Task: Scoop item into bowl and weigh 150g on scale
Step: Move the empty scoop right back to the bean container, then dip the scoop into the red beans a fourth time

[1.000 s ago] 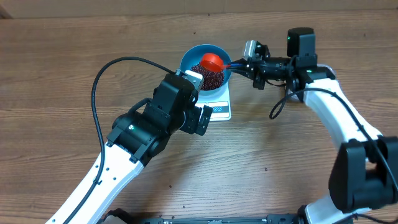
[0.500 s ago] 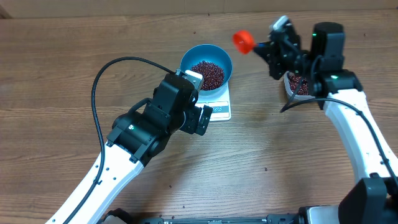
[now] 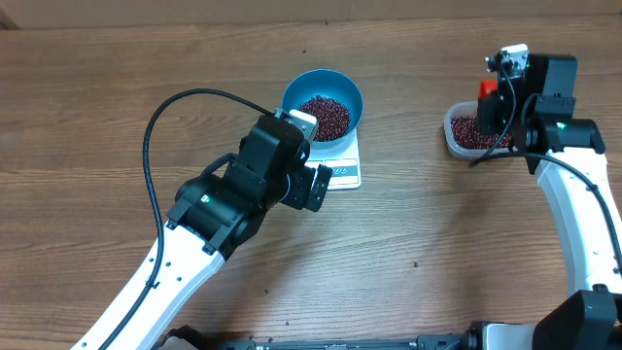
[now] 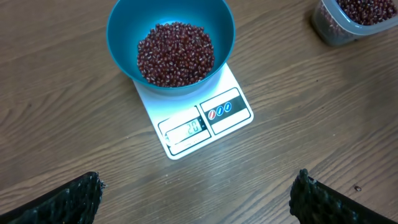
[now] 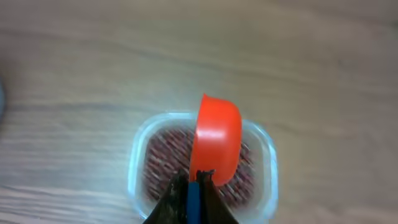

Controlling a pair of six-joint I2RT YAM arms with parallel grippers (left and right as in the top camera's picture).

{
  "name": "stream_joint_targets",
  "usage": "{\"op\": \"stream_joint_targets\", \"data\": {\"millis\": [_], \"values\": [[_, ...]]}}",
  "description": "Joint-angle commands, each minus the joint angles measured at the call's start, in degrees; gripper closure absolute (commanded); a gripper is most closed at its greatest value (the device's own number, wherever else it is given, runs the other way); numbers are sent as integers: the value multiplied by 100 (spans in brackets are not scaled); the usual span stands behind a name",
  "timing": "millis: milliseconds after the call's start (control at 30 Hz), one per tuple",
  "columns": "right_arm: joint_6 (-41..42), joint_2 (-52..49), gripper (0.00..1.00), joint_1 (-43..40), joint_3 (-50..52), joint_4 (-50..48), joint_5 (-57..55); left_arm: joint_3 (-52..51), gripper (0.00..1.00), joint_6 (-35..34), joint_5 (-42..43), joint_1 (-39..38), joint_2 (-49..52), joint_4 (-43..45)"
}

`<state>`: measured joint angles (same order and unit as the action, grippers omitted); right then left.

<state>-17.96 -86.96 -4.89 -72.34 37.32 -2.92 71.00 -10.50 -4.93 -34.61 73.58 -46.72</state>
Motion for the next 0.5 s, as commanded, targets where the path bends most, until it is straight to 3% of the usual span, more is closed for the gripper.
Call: {"op": "stream_joint_targets", "data": {"millis": [0,467], "values": [[-55,90,96,-13,-2,116,-651,9,1,22,48,9,31,20],[-55,-953,96,-13,-2,267,-1073,9,0,22,48,9,31,20]]}}
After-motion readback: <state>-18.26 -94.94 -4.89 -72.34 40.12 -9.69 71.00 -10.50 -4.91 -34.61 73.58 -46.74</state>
